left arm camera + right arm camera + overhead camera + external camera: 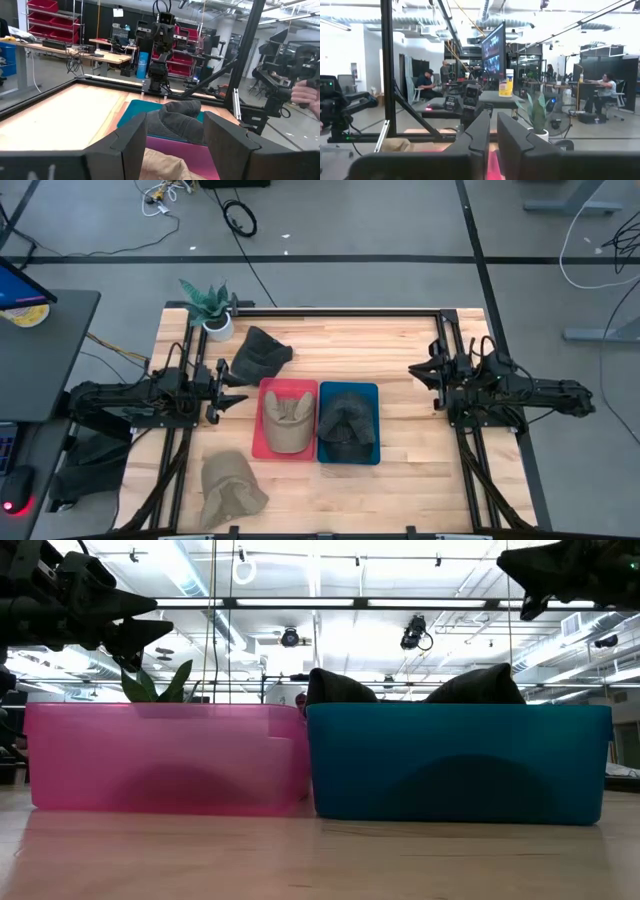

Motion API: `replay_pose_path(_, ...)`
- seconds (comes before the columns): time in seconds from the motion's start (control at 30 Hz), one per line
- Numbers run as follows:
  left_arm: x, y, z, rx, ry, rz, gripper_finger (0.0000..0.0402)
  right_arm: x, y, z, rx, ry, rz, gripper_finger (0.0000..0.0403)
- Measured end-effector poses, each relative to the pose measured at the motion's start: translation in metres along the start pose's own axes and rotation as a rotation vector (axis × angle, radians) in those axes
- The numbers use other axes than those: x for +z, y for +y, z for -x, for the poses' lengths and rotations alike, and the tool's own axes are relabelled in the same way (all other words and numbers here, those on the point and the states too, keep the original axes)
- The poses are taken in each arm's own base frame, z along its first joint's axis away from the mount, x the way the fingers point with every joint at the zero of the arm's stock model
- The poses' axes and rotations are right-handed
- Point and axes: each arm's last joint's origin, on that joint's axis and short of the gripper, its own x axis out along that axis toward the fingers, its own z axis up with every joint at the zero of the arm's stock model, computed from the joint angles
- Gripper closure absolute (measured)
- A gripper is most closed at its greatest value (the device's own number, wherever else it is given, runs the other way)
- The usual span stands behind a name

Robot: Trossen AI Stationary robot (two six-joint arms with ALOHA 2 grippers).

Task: Pick & Place hat
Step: Put the brown cap into the red bin

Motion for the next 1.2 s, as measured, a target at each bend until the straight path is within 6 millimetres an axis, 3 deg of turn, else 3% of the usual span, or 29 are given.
replay_pose_path(0.4, 0.000, 0.000, 0.000, 0.002, 0.000, 0.000, 0.0204, -0.020, 0.002, 0.017, -0.005, -0.072, 0.013, 0.0393)
replay_pose_path(0.8, 0.003, -0.001, 0.000, -0.014, -0.028, 0.000, 0.0204, -0.038, 0.002, 0.017, -0.005, -0.032, 0.023, 0.0394)
replay_pose_path(1.2, 0.004, -0.001, 0.000, -0.018, -0.043, 0.002, 0.0204, -0.056, 0.002, 0.018, 0.011, 0.146, 0.060, 0.0394)
